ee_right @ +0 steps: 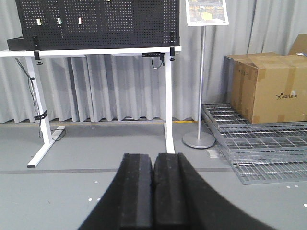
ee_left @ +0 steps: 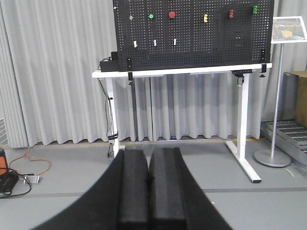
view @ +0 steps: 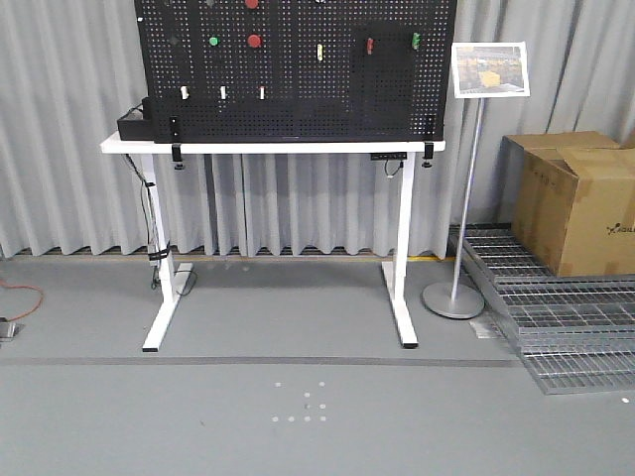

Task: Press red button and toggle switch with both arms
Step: 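Drive the base forward up to the black pegboard on the desk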

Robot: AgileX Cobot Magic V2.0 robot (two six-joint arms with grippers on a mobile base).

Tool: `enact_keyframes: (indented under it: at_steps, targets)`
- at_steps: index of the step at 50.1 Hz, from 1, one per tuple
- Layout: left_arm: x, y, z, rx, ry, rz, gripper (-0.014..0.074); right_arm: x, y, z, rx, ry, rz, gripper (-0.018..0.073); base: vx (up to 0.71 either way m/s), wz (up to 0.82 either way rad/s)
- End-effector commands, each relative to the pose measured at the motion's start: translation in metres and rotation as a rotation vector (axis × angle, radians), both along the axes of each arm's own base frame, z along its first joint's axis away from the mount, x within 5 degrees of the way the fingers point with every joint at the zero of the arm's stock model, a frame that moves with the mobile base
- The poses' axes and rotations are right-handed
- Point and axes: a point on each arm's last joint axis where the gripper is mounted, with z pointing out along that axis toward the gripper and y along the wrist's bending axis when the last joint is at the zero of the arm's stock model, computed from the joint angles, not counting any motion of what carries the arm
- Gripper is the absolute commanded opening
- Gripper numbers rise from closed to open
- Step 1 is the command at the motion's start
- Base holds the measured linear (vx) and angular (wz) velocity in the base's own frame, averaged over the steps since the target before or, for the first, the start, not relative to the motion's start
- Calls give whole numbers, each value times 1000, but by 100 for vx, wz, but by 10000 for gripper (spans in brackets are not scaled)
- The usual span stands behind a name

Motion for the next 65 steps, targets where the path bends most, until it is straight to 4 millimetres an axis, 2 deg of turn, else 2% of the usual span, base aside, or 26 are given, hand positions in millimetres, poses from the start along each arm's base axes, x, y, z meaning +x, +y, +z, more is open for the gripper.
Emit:
enact_keyframes:
  at_steps: [1,41,65]
  targets:
    - [1,-1,-5,-17,-31,-13,1,0,0,4,-12,-72,1,0,0,0]
    - [1,-1,-5,-17,-31,-13,1,0,0,4,-12,-72,1,0,0,0]
    - [1,-1,-5,-17,-31,-13,1,0,0,4,-12,-72,1,0,14,3]
